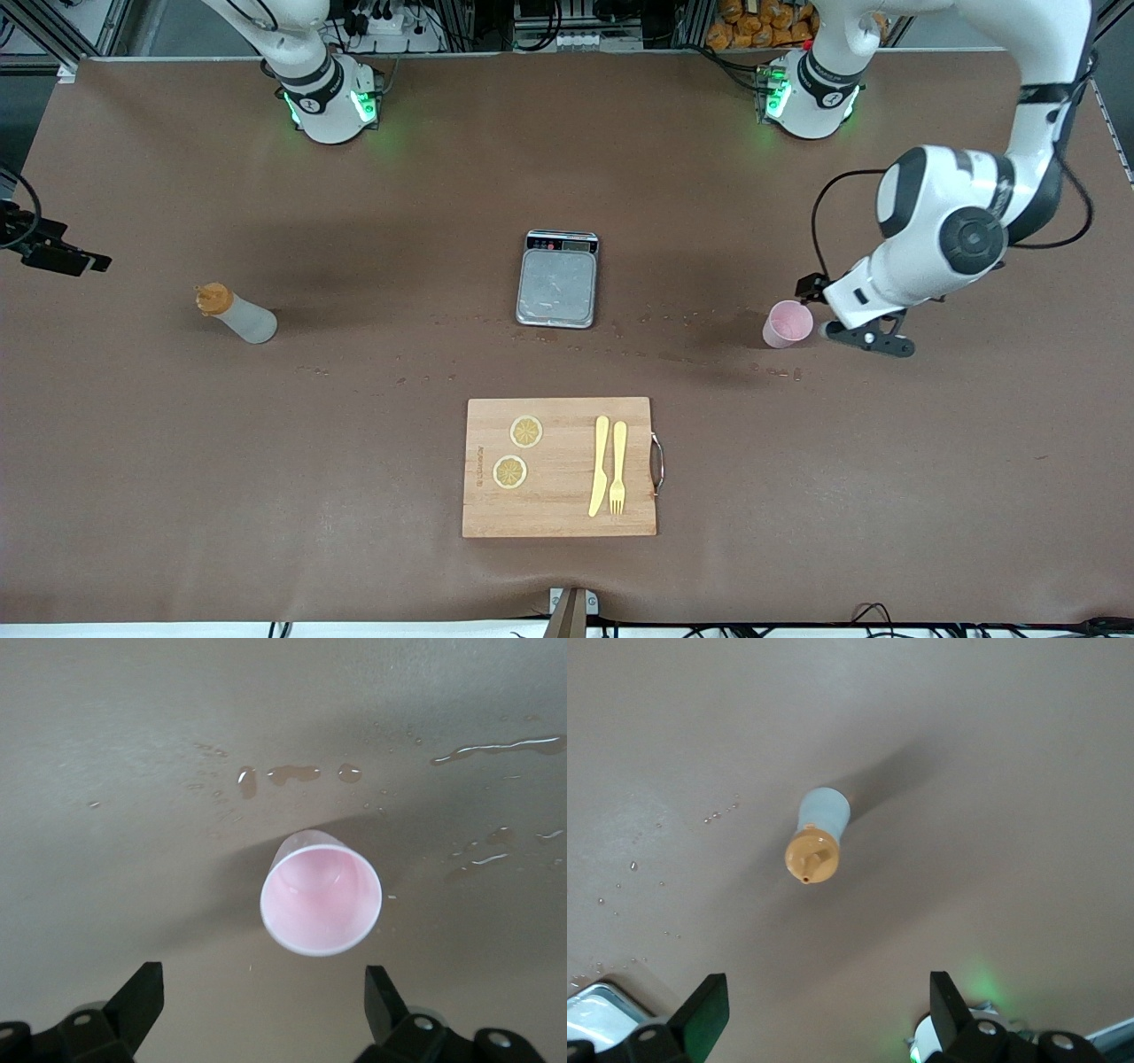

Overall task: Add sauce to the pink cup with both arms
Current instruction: 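Grasp the cup with the left gripper while the right gripper grasps the bottle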

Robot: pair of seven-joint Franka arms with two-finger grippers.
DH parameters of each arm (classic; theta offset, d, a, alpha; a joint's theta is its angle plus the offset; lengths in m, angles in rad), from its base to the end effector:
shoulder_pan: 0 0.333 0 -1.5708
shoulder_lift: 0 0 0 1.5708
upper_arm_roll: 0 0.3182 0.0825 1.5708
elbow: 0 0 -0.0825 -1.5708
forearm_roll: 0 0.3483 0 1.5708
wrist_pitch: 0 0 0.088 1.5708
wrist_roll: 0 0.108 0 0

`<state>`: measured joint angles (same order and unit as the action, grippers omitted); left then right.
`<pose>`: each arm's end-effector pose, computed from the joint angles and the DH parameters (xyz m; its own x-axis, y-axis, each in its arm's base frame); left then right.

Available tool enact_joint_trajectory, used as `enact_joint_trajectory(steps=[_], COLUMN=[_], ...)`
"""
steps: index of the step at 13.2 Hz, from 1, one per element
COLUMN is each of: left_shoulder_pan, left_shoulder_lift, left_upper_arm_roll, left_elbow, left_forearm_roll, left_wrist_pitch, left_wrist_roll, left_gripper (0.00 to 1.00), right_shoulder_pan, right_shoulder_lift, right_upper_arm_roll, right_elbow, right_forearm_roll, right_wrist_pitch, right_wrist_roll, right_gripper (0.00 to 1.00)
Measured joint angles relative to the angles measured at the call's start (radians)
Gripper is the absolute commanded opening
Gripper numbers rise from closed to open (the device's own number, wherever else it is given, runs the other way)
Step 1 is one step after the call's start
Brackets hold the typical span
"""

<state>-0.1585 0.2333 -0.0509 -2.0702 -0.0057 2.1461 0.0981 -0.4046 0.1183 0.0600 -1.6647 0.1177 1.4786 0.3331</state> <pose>0.5263 -0.1113 0.3316 0.9421 -0.2977 -0.1542 -0.2965 -0.9545 0.0312 0.5020 -0.1674 0.5181 0.7354 -0.5961 -0.3222 -0.6342 -0.7730 -0.0174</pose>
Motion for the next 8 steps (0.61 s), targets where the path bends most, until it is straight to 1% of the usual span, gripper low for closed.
enact_joint_trajectory(steps=[2,4,8], left_shoulder_pan=[-0.003,-0.001,0.005], left_shoulder_lift=[0.049,0.081,0.12], left_upper_arm_roll=[-0.002,-0.001,0.001], left_elbow=[0.002,0.006,0.009], left_forearm_roll=[0.016,0.018,0.018], left_wrist_pitch=[0.034,0.056,0.071], left_wrist_roll=[0.0,0.0,0.0], left_gripper=[1.0,1.0,1.0], right_shoulder_pan=[-0.044,-0.073,-0.133], right_shoulder_lift=[0.025,0.065,0.15], right_upper_arm_roll=[-0.001,-0.001,-0.001], right_elbow=[0.0,0.002,0.003], right_forearm_roll=[0.017,0.06,0.156], right_wrist_pitch=[-0.008,-0.008,-0.037], right_wrist_roll=[0.125,0.236,0.277], right_gripper=[1.0,1.0,1.0])
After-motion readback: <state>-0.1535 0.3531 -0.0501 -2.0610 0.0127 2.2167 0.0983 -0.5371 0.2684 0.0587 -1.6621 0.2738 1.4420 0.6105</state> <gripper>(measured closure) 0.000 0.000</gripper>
